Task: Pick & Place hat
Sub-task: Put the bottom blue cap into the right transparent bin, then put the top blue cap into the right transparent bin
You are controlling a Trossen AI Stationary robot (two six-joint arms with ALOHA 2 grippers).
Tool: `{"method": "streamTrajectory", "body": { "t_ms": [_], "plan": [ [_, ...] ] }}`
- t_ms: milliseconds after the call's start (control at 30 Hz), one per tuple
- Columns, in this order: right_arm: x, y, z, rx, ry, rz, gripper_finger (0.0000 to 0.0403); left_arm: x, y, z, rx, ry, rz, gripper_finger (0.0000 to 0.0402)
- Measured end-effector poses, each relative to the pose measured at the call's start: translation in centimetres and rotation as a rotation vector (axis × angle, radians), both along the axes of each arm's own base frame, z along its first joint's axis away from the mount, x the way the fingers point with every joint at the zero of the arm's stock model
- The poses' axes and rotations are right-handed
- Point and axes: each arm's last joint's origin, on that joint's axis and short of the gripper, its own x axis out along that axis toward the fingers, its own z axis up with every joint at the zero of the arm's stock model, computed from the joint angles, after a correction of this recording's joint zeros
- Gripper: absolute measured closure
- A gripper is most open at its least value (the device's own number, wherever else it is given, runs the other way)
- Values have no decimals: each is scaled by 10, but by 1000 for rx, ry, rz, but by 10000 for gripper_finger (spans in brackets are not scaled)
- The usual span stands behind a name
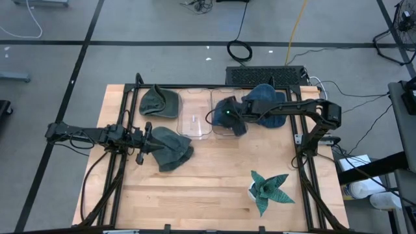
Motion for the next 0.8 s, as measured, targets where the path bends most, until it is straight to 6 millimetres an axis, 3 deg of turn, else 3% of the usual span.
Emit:
{"method": "streamTrajectory", "body": {
  "t_ms": [267,500,800],
  "plan": [
    [-1,5,-1,27,15,25,403,0,0,0,0,0,0,325],
    [-1,1,1,-90,32,-33,400,0,0,0,0,-1,0,325],
    [-5,7,18,-97,-39,-27,342,0,0,0,0,0,0,325]
  ]
}}
